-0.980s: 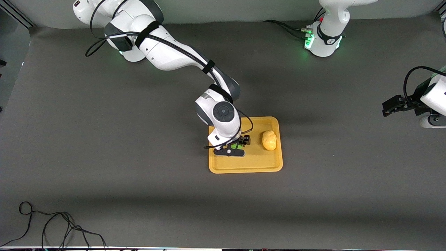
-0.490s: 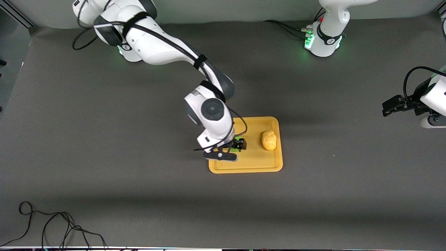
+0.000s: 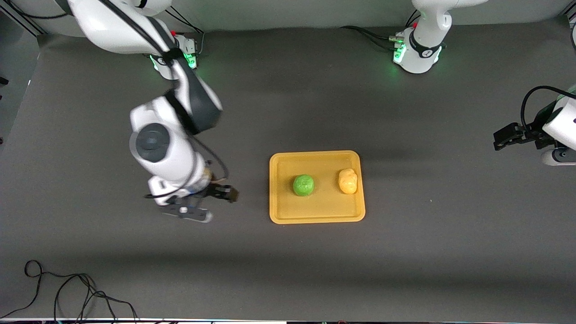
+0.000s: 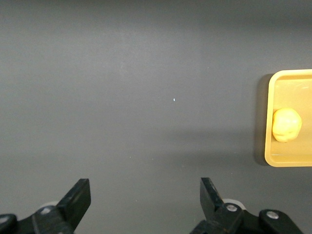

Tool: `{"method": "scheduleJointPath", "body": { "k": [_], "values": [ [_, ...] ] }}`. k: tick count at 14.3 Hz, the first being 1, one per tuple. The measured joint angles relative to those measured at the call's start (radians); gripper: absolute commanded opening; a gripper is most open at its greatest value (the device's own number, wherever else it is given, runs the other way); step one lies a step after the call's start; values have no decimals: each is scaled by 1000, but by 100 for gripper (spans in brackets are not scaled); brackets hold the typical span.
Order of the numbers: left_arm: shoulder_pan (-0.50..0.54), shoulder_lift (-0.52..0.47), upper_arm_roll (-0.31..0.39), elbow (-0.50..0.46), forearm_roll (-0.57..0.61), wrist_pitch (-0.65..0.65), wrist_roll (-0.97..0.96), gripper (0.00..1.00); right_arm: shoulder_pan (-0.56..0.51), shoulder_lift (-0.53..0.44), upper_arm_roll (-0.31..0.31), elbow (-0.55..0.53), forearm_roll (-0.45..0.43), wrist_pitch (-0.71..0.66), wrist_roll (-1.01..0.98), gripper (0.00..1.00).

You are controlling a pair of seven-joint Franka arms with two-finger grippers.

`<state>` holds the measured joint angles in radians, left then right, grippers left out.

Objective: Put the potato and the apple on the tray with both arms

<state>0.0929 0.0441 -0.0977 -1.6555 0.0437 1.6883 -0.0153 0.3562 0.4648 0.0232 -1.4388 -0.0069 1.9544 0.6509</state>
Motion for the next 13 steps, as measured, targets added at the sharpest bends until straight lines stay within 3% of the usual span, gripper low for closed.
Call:
{"method": "scheduleJointPath", "body": {
  "k": [4,13],
  "values": [
    [0,0,0,-4,0,0,0,100,-96,-145,-28,-43,1,-79,-82,100],
    [1,0,0,-11,0,0,0,100,-319,-395,-20,-59,1,-337,-357,100]
  ]
}}
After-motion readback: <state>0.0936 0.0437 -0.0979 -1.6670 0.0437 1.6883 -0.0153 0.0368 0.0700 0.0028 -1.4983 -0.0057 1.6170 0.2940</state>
